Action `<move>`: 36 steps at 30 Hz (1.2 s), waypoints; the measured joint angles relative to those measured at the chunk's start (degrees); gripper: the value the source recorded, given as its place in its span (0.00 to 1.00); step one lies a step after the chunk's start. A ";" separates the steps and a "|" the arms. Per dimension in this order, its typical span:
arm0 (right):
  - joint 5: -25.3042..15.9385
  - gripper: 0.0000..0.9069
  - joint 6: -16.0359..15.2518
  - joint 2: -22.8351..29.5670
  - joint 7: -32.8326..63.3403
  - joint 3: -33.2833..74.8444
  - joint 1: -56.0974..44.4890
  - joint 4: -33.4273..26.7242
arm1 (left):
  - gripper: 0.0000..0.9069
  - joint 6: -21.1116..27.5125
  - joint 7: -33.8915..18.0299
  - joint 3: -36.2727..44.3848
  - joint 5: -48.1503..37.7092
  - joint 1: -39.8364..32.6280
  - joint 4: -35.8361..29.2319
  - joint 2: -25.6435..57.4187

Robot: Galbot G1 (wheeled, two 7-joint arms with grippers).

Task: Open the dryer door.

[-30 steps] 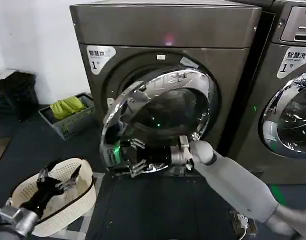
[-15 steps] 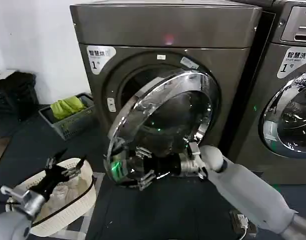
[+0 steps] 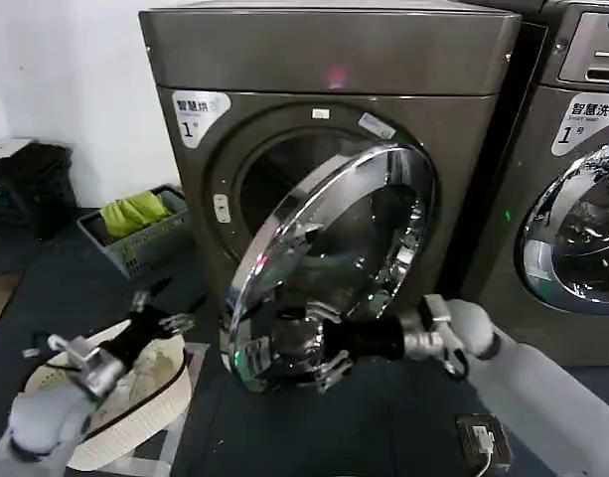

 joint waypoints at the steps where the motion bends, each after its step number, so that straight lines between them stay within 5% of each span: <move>1: 0.00 1.00 0.00 -0.52 0.07 1.30 -1.04 0.27 | 1.00 -0.14 0.14 0.66 0.02 -0.56 0.11 0.06; 9: -0.31 1.00 1.30 -5.23 1.53 18.61 -18.42 6.37 | 1.00 -1.19 1.24 6.10 0.49 -5.02 1.67 -0.73; 17: -0.36 1.00 3.37 -3.85 2.89 42.29 -42.76 13.74 | 1.00 -2.59 2.66 11.36 1.22 -8.48 1.98 -2.43; 26: -5.79 1.00 9.07 5.35 8.71 66.91 -67.31 18.26 | 1.00 -3.34 3.60 16.73 0.98 -12.55 2.83 -4.01; 36: -16.24 1.00 14.61 16.68 19.96 81.49 -81.90 17.37 | 1.00 -4.41 3.74 21.85 1.41 -16.48 4.22 -6.59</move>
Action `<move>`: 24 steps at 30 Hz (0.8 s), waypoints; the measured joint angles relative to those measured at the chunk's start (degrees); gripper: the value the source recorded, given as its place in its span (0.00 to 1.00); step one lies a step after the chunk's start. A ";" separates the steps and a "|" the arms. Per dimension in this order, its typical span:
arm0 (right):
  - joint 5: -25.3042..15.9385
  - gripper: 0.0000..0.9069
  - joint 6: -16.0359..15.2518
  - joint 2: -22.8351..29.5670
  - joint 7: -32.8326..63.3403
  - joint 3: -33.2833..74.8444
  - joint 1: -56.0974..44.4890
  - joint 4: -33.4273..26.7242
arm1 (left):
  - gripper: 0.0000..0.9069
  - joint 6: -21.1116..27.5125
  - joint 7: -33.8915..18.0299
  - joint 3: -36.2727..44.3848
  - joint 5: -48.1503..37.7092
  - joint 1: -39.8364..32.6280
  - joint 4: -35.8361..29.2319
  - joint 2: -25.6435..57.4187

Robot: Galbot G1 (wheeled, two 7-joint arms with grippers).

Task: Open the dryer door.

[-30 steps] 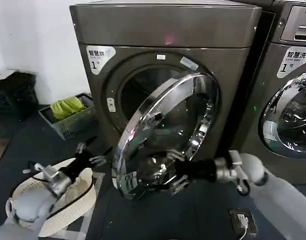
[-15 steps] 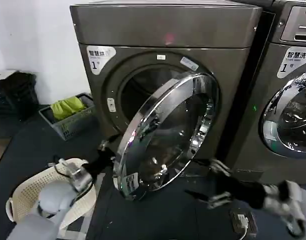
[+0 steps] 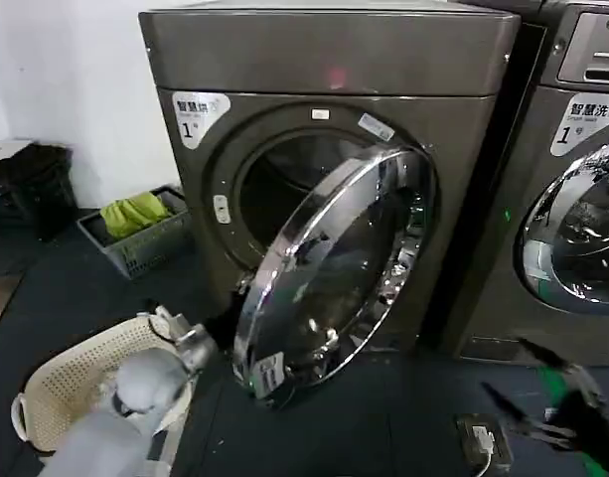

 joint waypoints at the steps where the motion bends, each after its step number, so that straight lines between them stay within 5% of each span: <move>1: -0.75 1.00 0.13 1.26 1.55 1.20 -0.99 -0.27 | 1.00 -0.15 0.00 0.70 0.02 -0.45 0.26 -0.40; 6: -5.86 1.00 -0.48 7.04 9.15 5.37 -4.00 -1.41 | 1.00 -0.51 -0.17 3.69 0.54 -2.75 1.85 -2.12; 18: -15.98 1.00 -8.20 18.05 34.52 10.57 -3.39 -4.17 | 1.00 -1.19 -2.53 10.98 3.87 -8.88 5.55 -6.90; 24: -18.50 1.00 -6.92 22.06 46.32 11.83 -3.79 -6.81 | 1.00 -1.13 -3.39 14.40 4.73 -10.49 7.64 -9.46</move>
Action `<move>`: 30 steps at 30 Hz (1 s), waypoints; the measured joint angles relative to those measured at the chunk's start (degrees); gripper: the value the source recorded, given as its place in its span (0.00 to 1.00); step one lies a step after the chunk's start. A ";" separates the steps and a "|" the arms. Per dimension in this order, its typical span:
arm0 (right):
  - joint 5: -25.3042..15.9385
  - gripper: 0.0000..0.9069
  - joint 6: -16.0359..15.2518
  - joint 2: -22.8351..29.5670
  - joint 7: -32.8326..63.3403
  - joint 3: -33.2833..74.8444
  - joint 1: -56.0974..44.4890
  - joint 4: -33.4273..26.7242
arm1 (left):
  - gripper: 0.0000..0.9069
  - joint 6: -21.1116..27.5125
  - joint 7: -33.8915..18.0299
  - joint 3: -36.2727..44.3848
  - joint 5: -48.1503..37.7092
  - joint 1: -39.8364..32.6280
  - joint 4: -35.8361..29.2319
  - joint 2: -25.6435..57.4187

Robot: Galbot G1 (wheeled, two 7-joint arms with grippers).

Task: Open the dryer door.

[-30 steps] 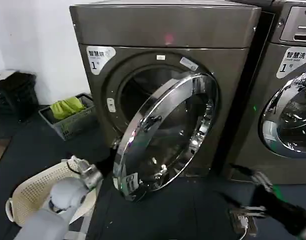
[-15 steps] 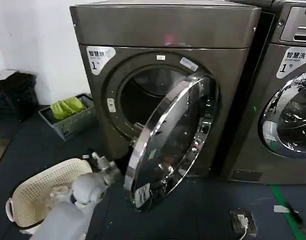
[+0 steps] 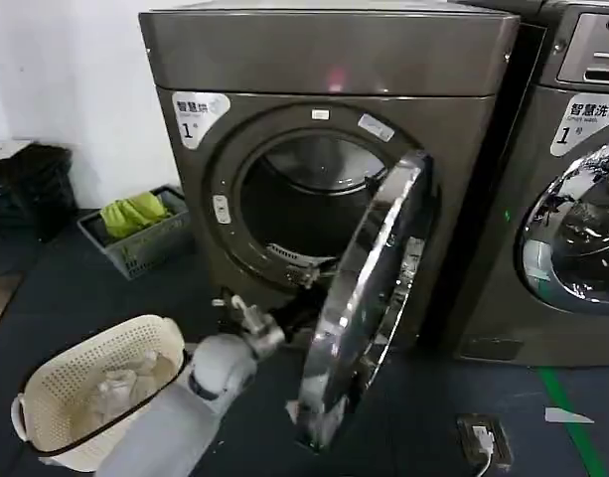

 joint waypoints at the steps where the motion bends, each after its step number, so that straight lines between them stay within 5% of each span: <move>1: -0.71 1.00 -0.18 0.52 1.47 0.37 -0.16 -0.44 | 1.00 0.05 -0.10 0.59 0.12 -0.22 0.27 -0.49; 9: -6.31 1.00 -1.94 3.58 10.31 3.70 -0.38 -4.45 | 1.00 0.31 -1.73 4.83 0.66 -2.81 2.95 -4.43; 30: -9.57 1.00 -6.94 3.69 15.16 15.67 4.45 -17.18 | 1.00 -1.39 -1.66 13.79 0.43 -12.50 15.85 -14.80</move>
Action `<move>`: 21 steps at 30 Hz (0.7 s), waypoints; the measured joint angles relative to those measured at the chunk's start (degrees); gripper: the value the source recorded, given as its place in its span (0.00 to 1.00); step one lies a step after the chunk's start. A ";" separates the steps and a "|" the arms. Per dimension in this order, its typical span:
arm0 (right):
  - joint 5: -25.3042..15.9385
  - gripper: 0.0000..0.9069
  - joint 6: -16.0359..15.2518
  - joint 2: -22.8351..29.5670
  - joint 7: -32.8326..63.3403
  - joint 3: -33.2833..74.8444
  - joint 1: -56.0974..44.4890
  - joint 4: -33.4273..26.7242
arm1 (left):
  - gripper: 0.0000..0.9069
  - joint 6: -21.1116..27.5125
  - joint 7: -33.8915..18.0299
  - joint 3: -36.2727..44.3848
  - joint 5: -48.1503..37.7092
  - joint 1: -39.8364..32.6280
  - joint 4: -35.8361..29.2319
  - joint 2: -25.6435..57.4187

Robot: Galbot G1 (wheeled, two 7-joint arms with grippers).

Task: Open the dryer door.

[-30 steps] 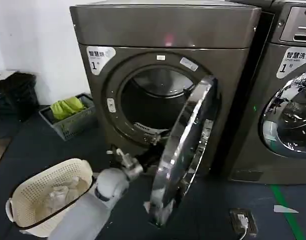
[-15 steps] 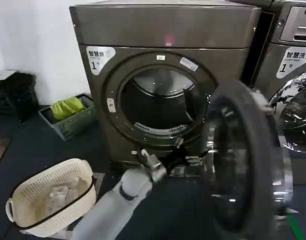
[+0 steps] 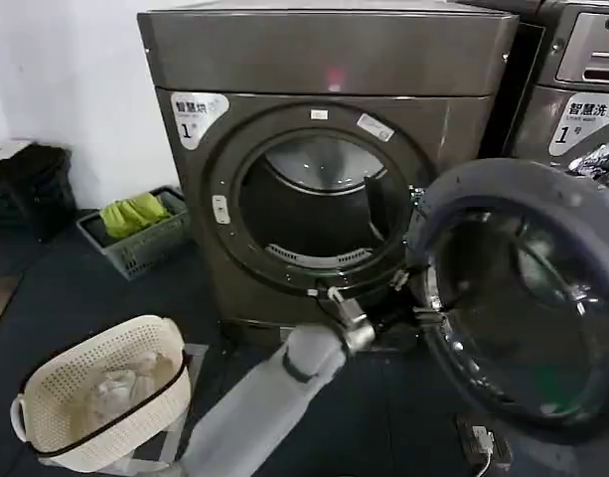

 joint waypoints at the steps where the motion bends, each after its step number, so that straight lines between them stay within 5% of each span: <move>1: -0.05 1.00 -0.14 0.01 0.11 0.50 0.02 -0.57 | 1.00 -0.16 0.01 0.38 -0.01 -0.41 0.61 -0.41; 21: -4.30 1.00 -0.39 -0.15 2.59 5.30 0.80 -6.70 | 1.00 -0.32 0.09 2.15 0.92 -2.25 5.33 -5.52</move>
